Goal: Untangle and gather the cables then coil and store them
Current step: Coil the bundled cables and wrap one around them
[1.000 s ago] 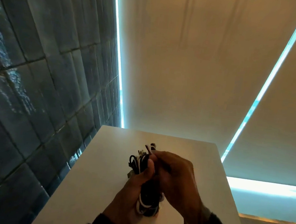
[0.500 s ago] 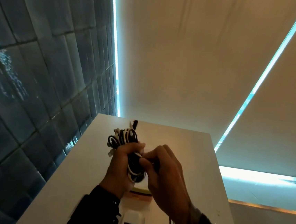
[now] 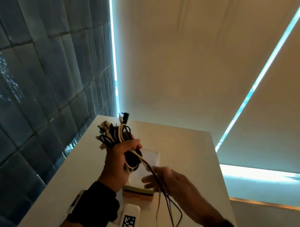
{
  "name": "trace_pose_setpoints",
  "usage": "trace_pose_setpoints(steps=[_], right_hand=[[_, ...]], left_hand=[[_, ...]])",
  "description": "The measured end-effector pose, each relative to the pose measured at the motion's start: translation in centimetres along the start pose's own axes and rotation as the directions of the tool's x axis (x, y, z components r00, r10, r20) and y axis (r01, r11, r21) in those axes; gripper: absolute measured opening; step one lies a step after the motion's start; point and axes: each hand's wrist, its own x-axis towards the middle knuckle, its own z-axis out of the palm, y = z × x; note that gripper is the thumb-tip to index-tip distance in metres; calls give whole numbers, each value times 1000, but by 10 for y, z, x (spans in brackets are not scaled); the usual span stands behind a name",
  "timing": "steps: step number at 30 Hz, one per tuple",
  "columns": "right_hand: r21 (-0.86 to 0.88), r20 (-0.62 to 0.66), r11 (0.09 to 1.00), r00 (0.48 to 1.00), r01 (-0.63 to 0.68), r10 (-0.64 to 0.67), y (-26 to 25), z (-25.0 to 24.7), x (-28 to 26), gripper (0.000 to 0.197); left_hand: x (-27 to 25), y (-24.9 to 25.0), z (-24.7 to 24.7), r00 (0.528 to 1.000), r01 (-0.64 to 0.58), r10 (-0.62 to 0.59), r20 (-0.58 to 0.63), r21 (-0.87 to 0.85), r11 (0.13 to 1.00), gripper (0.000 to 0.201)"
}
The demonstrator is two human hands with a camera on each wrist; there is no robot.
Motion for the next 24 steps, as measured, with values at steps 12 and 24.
trace_pose_setpoints(steps=[12,24], right_hand=[[-149,76,955,966,257,-248,-10,42,18,39],[-641,118,766,993,54,29,0,-45,12,37]], left_hand=[[-3,12,18,998,66,-66,-2,19,998,10],[-21,26,-7,890,288,-295,347,74,955,13]])
